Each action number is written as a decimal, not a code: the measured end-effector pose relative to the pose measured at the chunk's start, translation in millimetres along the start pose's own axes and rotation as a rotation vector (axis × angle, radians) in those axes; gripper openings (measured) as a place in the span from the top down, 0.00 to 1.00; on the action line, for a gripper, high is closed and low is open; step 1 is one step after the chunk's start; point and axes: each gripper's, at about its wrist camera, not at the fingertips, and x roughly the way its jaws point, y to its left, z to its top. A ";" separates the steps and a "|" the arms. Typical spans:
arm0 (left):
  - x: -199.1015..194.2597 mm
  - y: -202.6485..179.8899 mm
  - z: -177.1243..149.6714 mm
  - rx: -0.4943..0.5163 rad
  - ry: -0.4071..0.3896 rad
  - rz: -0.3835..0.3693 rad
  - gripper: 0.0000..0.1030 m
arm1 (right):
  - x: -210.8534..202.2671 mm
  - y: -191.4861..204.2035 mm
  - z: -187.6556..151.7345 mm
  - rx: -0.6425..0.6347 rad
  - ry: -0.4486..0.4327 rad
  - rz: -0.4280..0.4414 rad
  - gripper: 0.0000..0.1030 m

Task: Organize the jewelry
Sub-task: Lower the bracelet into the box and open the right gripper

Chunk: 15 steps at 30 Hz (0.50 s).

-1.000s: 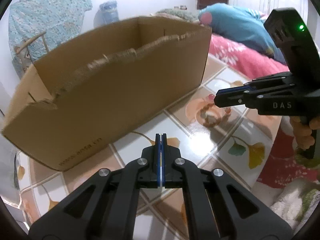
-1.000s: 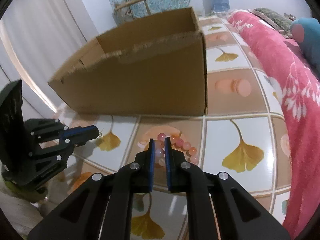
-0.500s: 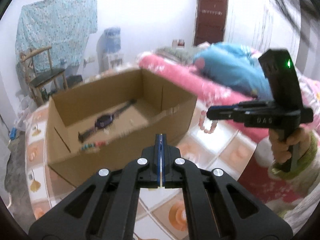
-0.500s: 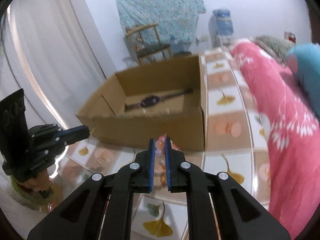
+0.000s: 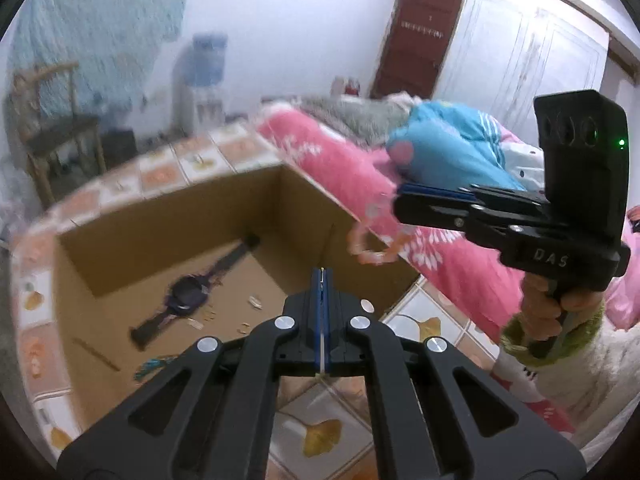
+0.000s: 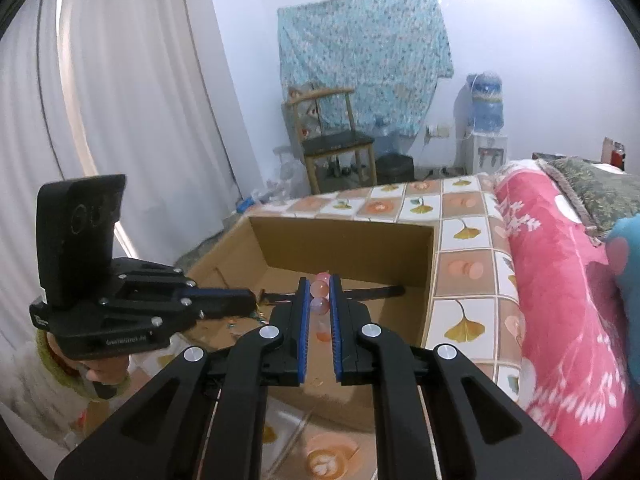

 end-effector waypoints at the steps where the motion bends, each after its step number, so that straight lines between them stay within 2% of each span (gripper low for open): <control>1: 7.0 3.9 1.0 -0.010 0.022 -0.003 1.00 | 9.5 -5.0 1.4 0.004 0.020 -0.001 0.91; 5: 35.3 18.1 -1.6 -0.064 0.104 -0.051 0.97 | 35.6 -18.0 2.3 0.012 0.080 -0.001 0.91; 6: 38.4 21.5 -2.4 -0.079 0.112 -0.064 0.92 | 41.1 -21.0 2.6 0.013 0.095 -0.003 0.91; 7: 39.4 25.0 -3.5 -0.094 0.111 -0.070 0.86 | 46.3 -23.6 3.1 0.012 0.112 -0.006 0.91; 8: 38.2 28.6 -4.6 -0.104 0.105 -0.073 0.84 | 51.4 -26.0 3.7 0.010 0.127 -0.008 0.91; 12: 27.8 44.9 -9.1 -0.159 0.069 -0.091 0.83 | 66.0 -28.9 5.2 -0.002 0.186 -0.012 0.91; 15: 12.2 54.6 -14.2 -0.186 0.027 -0.076 0.82 | 76.1 -27.3 8.0 -0.018 0.244 -0.012 0.91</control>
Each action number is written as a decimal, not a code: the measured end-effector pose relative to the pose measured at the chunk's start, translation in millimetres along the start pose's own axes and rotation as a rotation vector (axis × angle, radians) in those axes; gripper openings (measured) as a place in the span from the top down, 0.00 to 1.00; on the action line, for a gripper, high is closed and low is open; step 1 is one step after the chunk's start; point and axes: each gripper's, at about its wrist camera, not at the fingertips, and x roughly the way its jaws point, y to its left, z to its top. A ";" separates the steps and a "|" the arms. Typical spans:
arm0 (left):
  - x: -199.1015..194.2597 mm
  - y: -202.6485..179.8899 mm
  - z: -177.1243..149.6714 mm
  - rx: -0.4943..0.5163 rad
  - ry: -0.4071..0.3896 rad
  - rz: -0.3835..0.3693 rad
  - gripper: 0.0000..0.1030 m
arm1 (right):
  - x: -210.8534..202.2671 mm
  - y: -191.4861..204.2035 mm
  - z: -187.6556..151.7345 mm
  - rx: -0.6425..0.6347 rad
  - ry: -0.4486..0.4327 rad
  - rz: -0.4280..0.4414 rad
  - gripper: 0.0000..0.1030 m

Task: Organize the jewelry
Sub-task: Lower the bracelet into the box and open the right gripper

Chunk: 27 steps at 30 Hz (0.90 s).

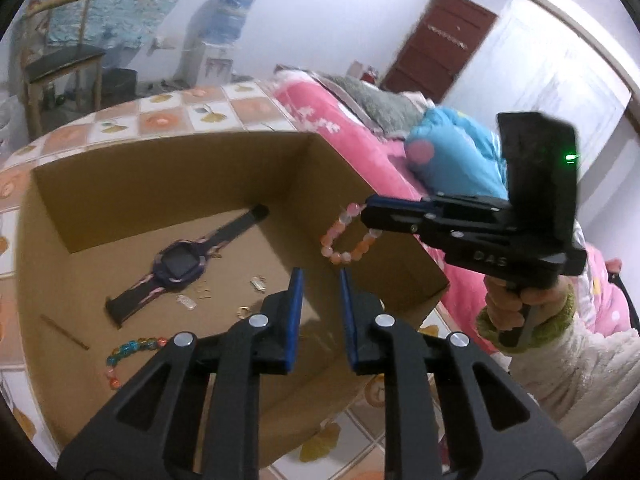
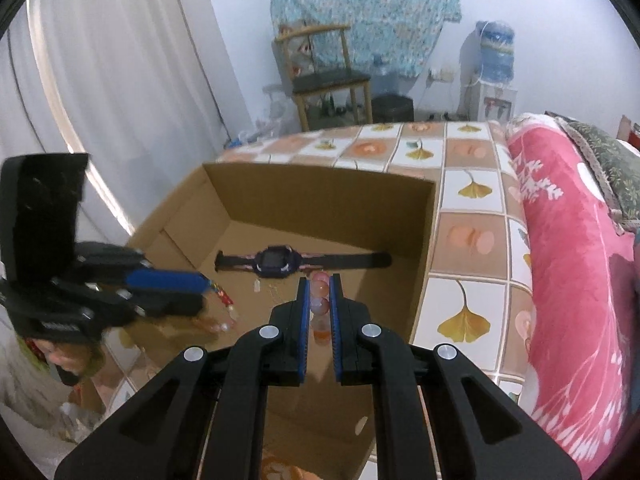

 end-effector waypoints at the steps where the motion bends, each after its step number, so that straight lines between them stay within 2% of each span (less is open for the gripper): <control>1: -5.7 1.2 -1.4 -0.004 -0.013 0.007 0.81 | 3.8 2.3 2.0 -0.010 0.028 0.005 0.91; 7: -42.4 2.1 -18.2 0.015 -0.108 0.094 0.69 | 30.8 12.2 9.8 -0.012 0.186 0.046 0.90; 9: -50.8 -0.6 -24.8 0.031 -0.130 0.158 0.61 | 43.2 15.2 9.7 -0.024 0.249 0.006 0.90; 10: -54.5 -2.6 -28.4 0.043 -0.140 0.184 0.60 | 48.6 15.6 9.3 -0.029 0.273 -0.013 0.90; 13: -64.6 -5.8 -36.1 0.053 -0.164 0.209 0.53 | 58.8 17.2 6.3 -0.048 0.328 -0.082 0.90; 17: -77.2 -8.4 -45.7 0.047 -0.194 0.219 0.49 | 46.9 17.5 8.8 -0.044 0.300 -0.149 0.89; 20: -85.3 -12.7 -52.2 0.058 -0.217 0.245 0.43 | 32.9 16.3 12.0 -0.016 0.264 -0.174 0.89; 23: -94.5 -15.0 -58.6 0.058 -0.244 0.274 0.33 | 6.1 23.3 13.0 0.011 0.192 -0.181 0.86; 24: -98.4 -15.8 -61.3 0.053 -0.256 0.284 0.28 | -7.3 28.1 11.8 0.024 0.152 -0.165 0.76; 25: -101.5 -16.7 -63.9 0.044 -0.268 0.297 0.25 | -21.3 33.5 9.5 0.039 0.107 -0.144 0.62; 27: -108.7 -18.7 -69.8 0.033 -0.288 0.343 0.18 | -44.4 45.6 2.5 0.056 0.027 -0.120 0.49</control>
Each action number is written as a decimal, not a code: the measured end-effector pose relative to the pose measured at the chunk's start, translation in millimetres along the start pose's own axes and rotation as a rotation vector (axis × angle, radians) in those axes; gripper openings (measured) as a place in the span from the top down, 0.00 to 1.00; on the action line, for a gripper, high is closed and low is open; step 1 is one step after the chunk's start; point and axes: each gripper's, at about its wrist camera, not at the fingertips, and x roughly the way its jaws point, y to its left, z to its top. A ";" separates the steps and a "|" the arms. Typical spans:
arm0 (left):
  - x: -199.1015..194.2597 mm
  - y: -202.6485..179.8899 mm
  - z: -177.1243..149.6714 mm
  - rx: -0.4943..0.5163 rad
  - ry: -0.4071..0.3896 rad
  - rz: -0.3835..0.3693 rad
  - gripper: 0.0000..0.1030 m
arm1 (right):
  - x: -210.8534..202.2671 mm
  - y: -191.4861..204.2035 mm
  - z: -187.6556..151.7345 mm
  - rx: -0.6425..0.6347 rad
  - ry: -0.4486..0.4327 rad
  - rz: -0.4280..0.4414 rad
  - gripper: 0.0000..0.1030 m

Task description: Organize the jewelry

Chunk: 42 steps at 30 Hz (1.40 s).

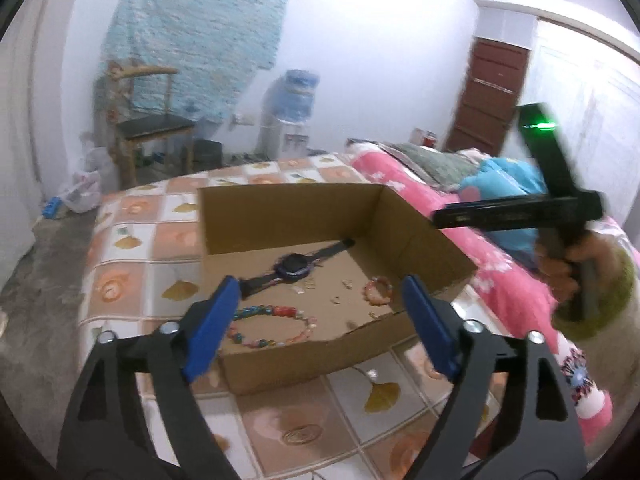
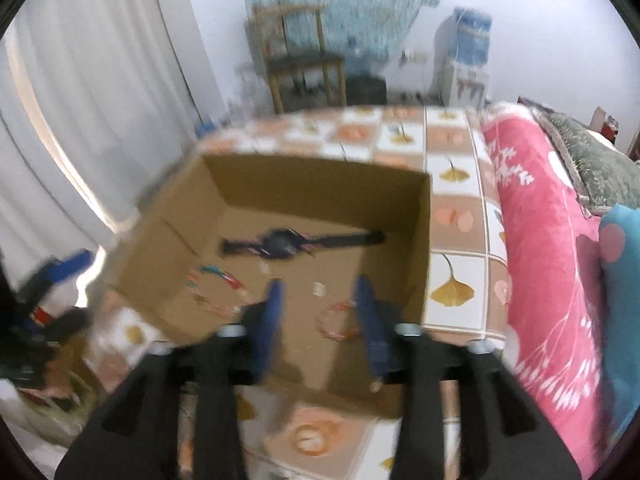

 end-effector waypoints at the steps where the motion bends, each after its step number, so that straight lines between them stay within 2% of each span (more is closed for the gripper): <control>1: -3.8 -0.5 -1.4 -0.002 -0.010 0.030 0.17 | -11.3 5.6 -6.0 0.005 -0.039 0.005 0.46; 3: -9.4 -3.0 -5.4 -0.006 -0.022 0.091 0.13 | -28.9 18.4 -20.6 0.022 -0.102 0.006 0.29; 4: -12.0 -4.4 -7.7 -0.012 -0.025 0.121 0.12 | -34.6 24.9 -29.3 0.035 -0.123 0.010 0.26; 6: -16.5 -5.6 -10.6 -0.018 -0.025 0.154 0.10 | -39.2 34.4 -43.3 0.061 -0.145 0.000 0.23; 11: -24.0 -11.6 -12.8 -0.019 -0.033 0.242 0.08 | -43.8 45.8 -75.6 0.131 -0.183 -0.113 0.14; 15: -27.3 -11.9 -10.0 -0.051 -0.026 0.292 0.08 | -42.7 45.6 -87.9 0.163 -0.171 -0.250 0.10; 16: -28.5 -11.9 -10.4 -0.057 -0.027 0.307 0.08 | -41.3 45.9 -89.3 0.162 -0.163 -0.264 0.09; 19: -23.2 -12.9 -10.4 -0.072 -0.012 0.413 0.08 | -37.4 45.7 -92.6 0.166 -0.143 -0.293 0.08; 25: -18.9 -15.3 -9.6 -0.082 0.028 0.511 0.08 | -36.9 45.9 -97.5 0.184 -0.146 -0.312 0.08; 29: -18.2 -17.7 -8.4 -0.089 0.048 0.531 0.08 | -36.9 41.9 -96.0 0.217 -0.142 -0.297 0.07; 32: -14.6 -19.0 -8.7 -0.087 0.072 0.578 0.08 | -36.7 41.4 -94.9 0.228 -0.144 -0.322 0.07; 37: -10.3 -21.9 -10.1 -0.084 0.099 0.601 0.08 | -33.7 43.3 -95.9 0.211 -0.140 -0.347 0.07; 42: -10.0 -22.8 -8.8 -0.107 0.121 0.586 0.08 | -27.6 43.3 -95.9 0.206 -0.114 -0.340 0.07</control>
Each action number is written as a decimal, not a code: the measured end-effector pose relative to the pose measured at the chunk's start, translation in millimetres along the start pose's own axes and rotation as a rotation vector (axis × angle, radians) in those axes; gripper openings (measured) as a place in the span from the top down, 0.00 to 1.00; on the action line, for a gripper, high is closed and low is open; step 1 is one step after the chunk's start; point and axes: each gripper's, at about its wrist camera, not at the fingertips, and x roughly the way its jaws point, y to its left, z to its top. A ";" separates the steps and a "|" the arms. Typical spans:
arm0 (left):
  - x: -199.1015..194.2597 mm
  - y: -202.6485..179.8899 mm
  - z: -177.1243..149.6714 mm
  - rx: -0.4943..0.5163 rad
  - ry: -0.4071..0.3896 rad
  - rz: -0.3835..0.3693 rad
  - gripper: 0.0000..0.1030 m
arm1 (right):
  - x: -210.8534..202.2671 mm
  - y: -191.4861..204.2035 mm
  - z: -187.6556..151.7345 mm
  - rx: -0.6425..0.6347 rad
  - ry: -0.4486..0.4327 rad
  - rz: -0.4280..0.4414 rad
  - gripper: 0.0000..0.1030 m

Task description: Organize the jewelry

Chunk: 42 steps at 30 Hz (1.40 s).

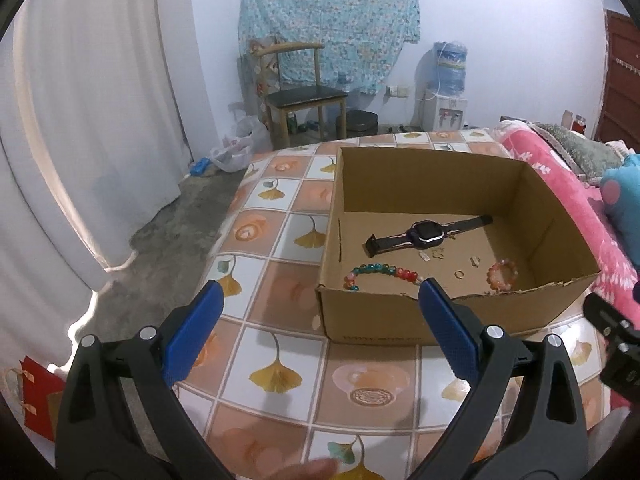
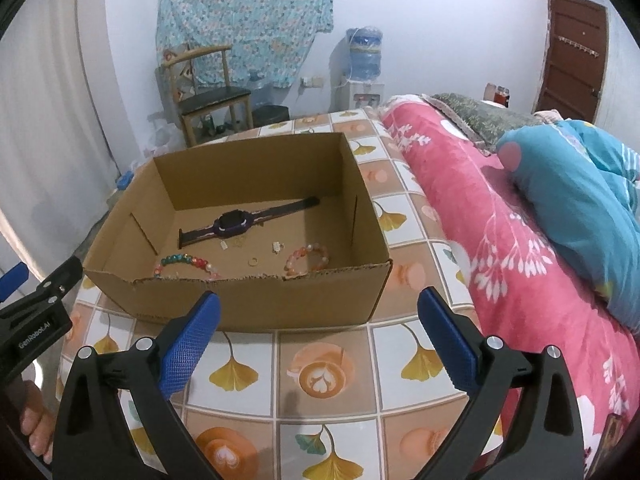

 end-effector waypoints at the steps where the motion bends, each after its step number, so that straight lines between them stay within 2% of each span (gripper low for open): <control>1: -0.3 -0.2 0.1 -0.002 0.000 -0.002 0.08 | 1.5 0.3 0.2 0.003 0.009 0.002 0.07; 14: 9.1 -1.8 -1.6 0.002 0.048 -0.038 0.08 | 12.4 11.3 0.2 -0.016 0.061 0.014 0.07; 27: 21.1 -4.0 -6.2 0.005 0.093 -0.086 0.08 | 13.8 14.3 -0.8 -0.039 0.066 0.014 0.07; 35: 20.8 -4.5 -6.5 0.004 0.100 -0.128 0.08 | 13.1 14.1 -1.1 -0.040 0.065 0.011 0.07; 42: 19.0 -4.9 -6.0 0.007 0.095 -0.128 0.08 | 12.3 14.7 -1.7 -0.038 0.066 0.011 0.07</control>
